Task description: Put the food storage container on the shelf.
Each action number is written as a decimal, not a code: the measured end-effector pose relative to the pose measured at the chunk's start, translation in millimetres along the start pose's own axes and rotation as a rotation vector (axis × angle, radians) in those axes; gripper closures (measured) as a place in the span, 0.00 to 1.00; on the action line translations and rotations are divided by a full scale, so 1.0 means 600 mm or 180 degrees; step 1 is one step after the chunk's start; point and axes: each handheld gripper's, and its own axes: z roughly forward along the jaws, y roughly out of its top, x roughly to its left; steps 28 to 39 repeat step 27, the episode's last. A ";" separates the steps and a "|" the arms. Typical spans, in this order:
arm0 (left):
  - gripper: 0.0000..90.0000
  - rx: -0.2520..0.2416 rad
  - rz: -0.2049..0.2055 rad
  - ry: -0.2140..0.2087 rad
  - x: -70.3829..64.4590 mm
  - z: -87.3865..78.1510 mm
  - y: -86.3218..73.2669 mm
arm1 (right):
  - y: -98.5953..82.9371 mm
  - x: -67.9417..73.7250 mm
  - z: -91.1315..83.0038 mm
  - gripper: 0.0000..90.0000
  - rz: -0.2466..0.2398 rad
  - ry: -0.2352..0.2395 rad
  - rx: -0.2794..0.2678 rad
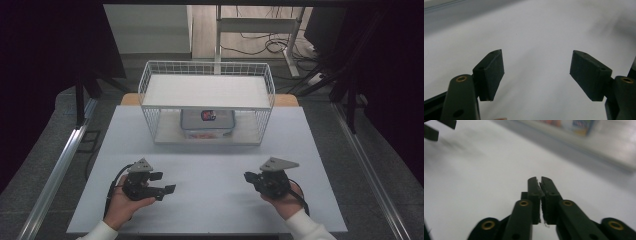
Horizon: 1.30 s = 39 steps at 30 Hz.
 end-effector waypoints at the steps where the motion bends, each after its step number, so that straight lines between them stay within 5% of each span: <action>1: 0.30 -0.0006 0.0009 0.0004 -0.001 -0.001 0.000 | -0.016 -0.003 -0.010 0.86 0.0061 0.0010 -0.0008; 5: 0.30 -0.0034 0.0054 0.0028 -0.006 -0.005 -0.001 | -0.047 -0.002 -0.030 0.45 0.0125 -0.0110 0.0002; 8: 0.30 -0.0031 0.0102 0.0063 -0.009 -0.008 -0.005 | -0.055 0.001 -0.041 0.32 0.0088 -0.0075 -0.0053; 39: 0.30 -0.0025 0.0094 0.0070 -0.004 -0.006 -0.006 | -0.055 -0.010 -0.048 0.27 0.0034 -0.0169 -0.0183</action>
